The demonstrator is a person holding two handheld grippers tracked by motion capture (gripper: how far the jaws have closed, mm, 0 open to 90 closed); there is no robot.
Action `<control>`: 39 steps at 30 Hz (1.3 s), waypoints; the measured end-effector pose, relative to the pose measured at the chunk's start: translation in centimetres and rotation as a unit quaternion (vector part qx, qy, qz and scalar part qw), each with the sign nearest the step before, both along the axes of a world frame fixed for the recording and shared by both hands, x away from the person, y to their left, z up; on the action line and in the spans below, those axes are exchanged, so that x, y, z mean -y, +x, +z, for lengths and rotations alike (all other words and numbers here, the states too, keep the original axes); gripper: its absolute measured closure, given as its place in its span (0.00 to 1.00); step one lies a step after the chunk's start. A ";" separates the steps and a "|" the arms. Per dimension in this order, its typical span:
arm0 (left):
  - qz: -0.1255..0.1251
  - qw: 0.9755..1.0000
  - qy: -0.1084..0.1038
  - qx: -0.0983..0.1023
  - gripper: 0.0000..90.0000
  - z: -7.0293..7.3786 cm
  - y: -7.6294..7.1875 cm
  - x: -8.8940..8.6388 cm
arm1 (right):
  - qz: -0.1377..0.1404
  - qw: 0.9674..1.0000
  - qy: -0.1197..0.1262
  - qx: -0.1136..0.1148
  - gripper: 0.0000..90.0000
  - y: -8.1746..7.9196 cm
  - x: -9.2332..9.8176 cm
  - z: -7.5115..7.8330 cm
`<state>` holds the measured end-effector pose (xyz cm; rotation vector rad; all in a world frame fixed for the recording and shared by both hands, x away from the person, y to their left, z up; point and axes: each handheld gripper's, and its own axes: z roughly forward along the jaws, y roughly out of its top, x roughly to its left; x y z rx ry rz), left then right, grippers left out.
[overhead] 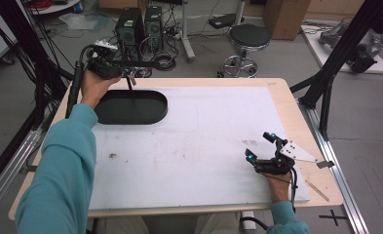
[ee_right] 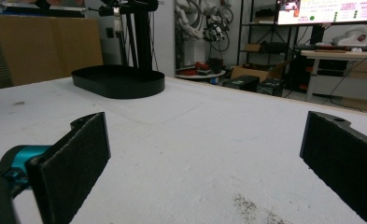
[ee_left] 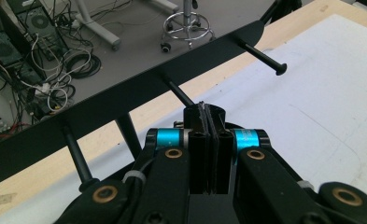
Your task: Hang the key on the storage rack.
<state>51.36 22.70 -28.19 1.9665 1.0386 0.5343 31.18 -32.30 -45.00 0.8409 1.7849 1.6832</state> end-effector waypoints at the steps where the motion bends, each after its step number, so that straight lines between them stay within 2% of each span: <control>1: -0.001 1.000 -0.001 -0.001 0.98 0.0 0.0 -0.1 | 0.000 1.000 0.000 0.000 0.01 0.0 0.0 0.0; 4: 0.000 1.000 -0.005 -0.005 0.98 -0.1 0.1 -0.1 | 0.001 1.000 0.000 0.000 0.01 0.0 0.0 0.0; 17: 0.015 1.000 0.005 0.005 0.96 -0.2 0.2 0.0 | 0.000 1.000 0.000 0.000 0.01 0.0 0.0 0.0; 23: 0.033 0.999 0.001 0.018 0.95 0.1 0.2 -0.4 | 0.000 1.000 0.000 -0.001 0.01 0.0 0.0 0.0; 25: 0.037 0.999 0.010 0.023 0.91 0.2 0.1 -0.6 | -0.001 1.000 0.001 -0.002 0.01 0.0 0.0 0.0; 27: 0.038 0.999 0.010 0.028 0.88 0.3 0.0 -0.7 | 0.000 1.000 0.000 -0.001 0.01 0.0 0.0 0.0; 29: 0.034 0.999 0.010 0.039 0.84 0.4 -0.1 -0.8 | 0.000 1.000 0.000 -0.001 0.01 0.0 0.0 0.0; 31: 0.019 0.998 0.015 0.053 0.76 0.4 -0.2 -0.9 | 0.000 1.000 0.000 -0.001 0.01 0.0 0.0 0.0; 32: 0.017 0.998 0.021 0.056 0.69 0.4 -0.2 -0.7 | 0.000 1.000 0.000 -0.001 0.01 0.0 0.0 0.0; 33: 0.018 0.997 0.037 0.058 0.58 0.5 -0.3 -0.6 | 0.000 1.000 0.000 -0.001 0.01 0.0 0.0 0.0; 34: 0.021 0.997 0.051 0.059 0.51 0.5 -0.5 -0.5 | -0.001 1.000 0.001 -0.002 0.01 0.0 0.0 0.0; 36: 0.022 0.997 0.060 0.047 0.45 0.5 -0.7 -0.5 | 0.000 1.000 0.001 0.001 0.01 0.1 0.1 0.0; 37: 0.021 0.997 0.060 0.046 0.38 0.5 -0.9 -0.6 | 0.001 1.000 0.002 -0.003 0.01 0.0 0.0 0.0; 39: -0.010 0.998 0.031 0.055 0.22 0.1 -1.6 -1.0 | 0.000 1.000 0.000 -0.001 0.01 0.0 0.0 0.0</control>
